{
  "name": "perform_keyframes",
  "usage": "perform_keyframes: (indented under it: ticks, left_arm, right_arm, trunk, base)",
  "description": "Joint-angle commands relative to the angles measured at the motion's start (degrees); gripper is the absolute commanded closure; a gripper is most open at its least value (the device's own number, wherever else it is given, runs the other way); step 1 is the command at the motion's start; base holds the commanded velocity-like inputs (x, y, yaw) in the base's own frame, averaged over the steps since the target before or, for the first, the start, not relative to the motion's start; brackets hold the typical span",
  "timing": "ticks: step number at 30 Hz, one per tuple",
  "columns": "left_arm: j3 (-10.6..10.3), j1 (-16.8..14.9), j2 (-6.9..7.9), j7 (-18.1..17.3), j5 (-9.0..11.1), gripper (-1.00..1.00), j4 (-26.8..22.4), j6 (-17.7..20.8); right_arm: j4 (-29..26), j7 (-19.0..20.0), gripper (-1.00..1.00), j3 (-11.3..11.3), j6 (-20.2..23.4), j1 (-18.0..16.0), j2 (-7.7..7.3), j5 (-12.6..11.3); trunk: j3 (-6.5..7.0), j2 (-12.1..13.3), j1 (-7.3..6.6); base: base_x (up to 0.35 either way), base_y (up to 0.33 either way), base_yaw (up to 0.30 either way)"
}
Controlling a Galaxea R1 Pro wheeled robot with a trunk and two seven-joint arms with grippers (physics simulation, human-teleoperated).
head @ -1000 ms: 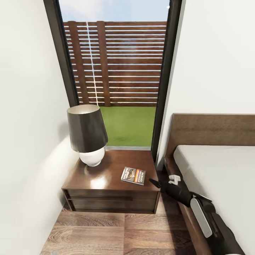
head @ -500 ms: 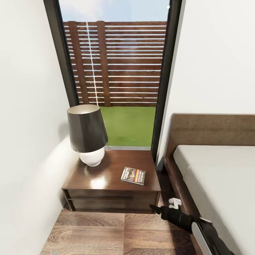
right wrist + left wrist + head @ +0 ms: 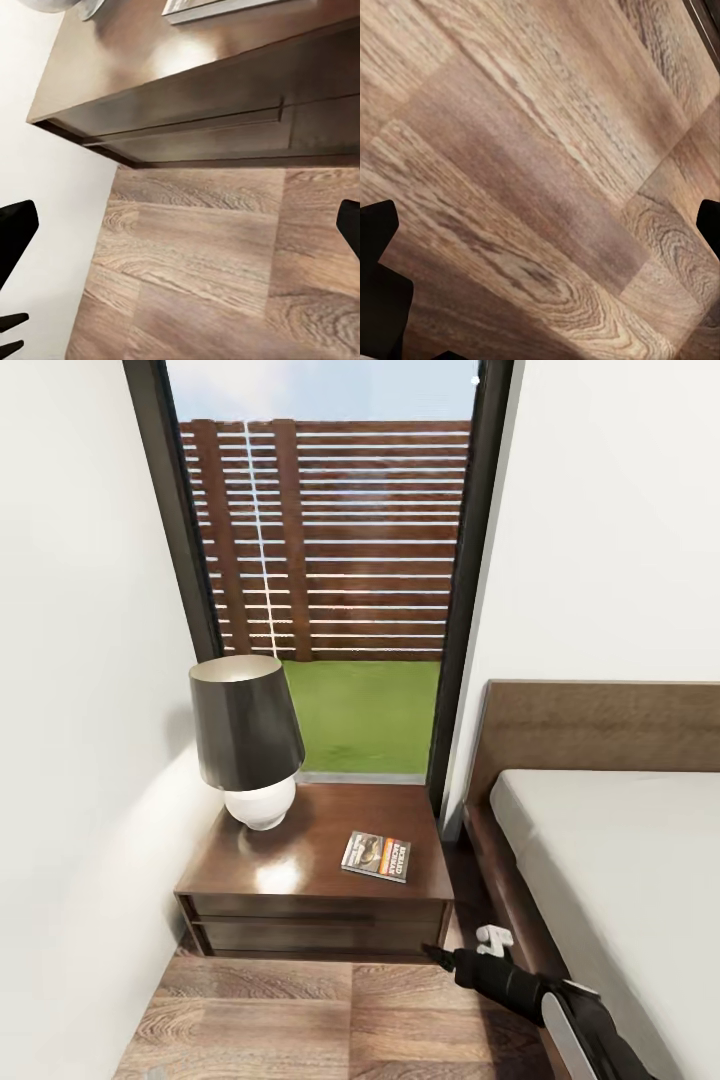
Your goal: In the bedroom, move the book from the bed onto either nightstand, and place the two sandals side by side next to the bed.
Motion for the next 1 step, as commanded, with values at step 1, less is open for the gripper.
perform_keyframes:
  ticks: [1]
  left_arm:
    - [0.1, 0.0, -0.01, 0.3, 0.5, -1.00, -0.1, 0.3]
  right_arm:
    - [0.0, 0.1, -1.00, -0.1, 0.4, 0.0, 0.01, -0.4]
  trunk:
    - [-0.04, 0.0, -0.01]
  base:
    - [0.000, 0.000, 0.000]
